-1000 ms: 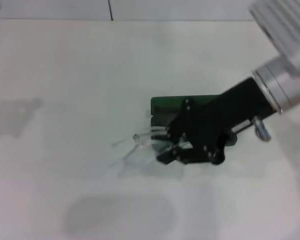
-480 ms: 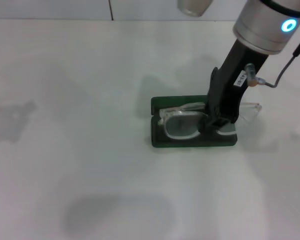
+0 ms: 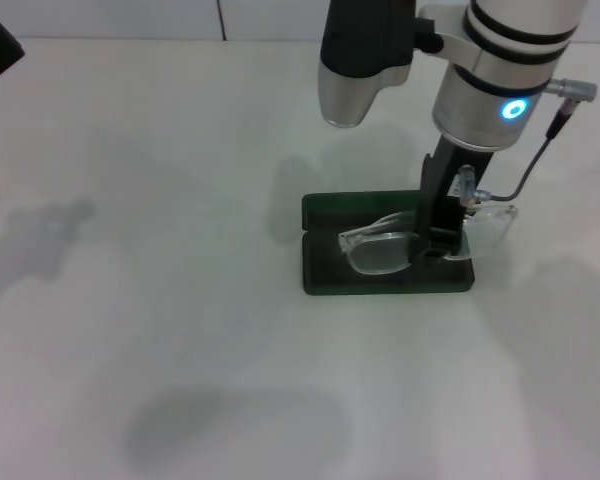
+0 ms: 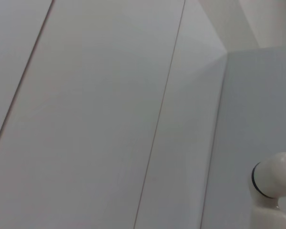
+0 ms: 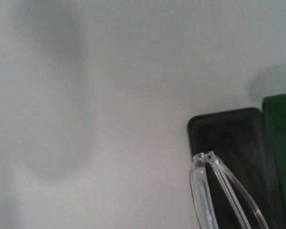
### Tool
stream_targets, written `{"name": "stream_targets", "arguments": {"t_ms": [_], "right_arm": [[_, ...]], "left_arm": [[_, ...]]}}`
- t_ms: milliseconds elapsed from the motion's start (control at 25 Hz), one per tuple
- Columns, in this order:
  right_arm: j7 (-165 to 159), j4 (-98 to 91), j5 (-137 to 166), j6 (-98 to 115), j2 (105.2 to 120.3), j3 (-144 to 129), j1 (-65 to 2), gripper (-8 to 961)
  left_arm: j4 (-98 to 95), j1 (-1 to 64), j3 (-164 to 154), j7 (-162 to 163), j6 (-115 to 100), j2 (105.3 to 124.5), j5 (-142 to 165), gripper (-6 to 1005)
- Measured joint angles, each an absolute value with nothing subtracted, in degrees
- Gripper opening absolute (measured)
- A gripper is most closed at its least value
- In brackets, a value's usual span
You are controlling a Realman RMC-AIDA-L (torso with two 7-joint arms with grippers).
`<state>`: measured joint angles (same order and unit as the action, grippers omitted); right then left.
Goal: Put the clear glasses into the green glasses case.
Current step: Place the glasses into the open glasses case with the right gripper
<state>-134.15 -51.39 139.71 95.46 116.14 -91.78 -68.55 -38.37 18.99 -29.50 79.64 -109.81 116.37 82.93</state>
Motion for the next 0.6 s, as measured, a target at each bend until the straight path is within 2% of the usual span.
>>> {"name": "stream_targets", "arguments": {"t_ms": [600], "right_arm": [[-132.72, -45.26, 134.9, 87.99, 116.21, -93.93, -68.08, 119]], "left_arm": [[-36.11, 19.13, -29.53, 76.83, -109.77, 117.36, 83.63, 59]]}}
